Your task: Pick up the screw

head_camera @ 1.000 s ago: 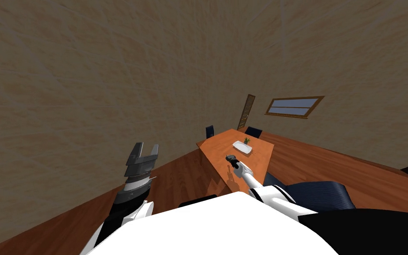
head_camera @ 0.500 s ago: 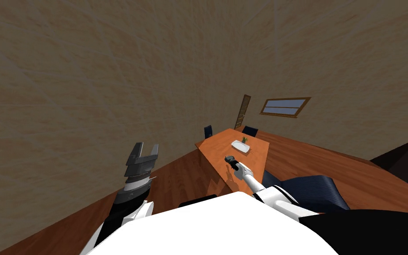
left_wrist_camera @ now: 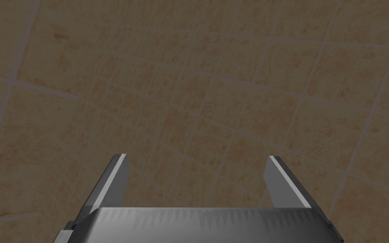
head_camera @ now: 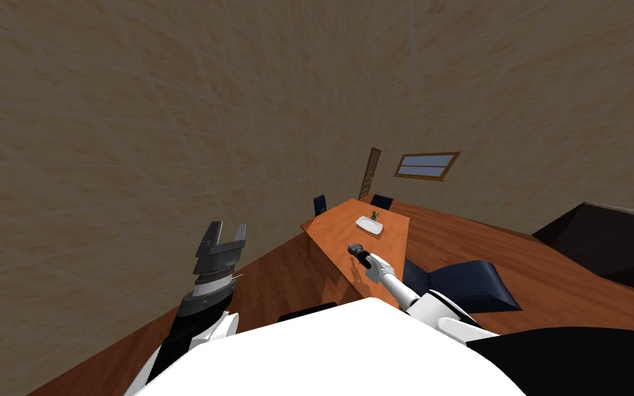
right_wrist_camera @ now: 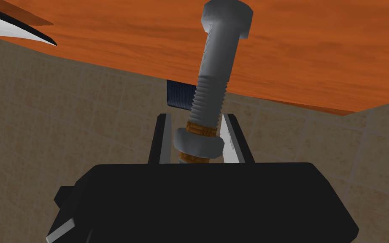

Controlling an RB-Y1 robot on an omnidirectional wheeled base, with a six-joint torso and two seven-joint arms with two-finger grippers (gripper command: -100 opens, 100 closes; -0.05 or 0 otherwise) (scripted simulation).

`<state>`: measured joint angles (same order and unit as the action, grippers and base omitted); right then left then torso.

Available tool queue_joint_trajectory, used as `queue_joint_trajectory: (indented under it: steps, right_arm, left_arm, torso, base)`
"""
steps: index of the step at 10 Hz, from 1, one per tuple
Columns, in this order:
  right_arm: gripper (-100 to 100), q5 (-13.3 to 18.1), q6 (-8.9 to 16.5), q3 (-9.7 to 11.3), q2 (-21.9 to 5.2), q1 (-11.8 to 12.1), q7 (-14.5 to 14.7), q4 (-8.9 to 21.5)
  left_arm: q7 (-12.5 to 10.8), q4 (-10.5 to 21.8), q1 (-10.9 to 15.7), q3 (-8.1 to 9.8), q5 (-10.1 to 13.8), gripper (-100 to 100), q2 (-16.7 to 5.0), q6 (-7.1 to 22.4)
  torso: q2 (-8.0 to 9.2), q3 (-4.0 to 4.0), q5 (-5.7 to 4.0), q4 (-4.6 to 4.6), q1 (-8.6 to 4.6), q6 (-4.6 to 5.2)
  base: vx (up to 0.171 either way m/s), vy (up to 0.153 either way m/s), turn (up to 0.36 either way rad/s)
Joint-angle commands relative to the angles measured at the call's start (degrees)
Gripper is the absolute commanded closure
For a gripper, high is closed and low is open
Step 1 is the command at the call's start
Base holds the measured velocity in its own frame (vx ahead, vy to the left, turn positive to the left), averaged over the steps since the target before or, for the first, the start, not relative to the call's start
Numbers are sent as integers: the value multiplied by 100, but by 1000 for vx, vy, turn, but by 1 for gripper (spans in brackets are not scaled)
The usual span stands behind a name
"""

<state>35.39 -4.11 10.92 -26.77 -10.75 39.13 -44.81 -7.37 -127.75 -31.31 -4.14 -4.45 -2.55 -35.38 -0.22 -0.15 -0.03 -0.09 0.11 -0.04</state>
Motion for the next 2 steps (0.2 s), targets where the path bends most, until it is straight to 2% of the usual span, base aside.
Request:
queue_joint_trajectory:
  steps: [1,2]
  right_arm:
    - [100,0,0,0,0,0,0,0]
    - [0,-4,10,34,-4,11,-34,-11]
  left_arm:
    - [0,0,0,0,0,0,0,0]
    - [0,0,1,0,0,0,0,0]
  torso:
    - [0,0,0,0,0,0]
    - [3,3,0,4,-11,-2]
  base:
    - [15,23,-18]
    - [2,6,4]
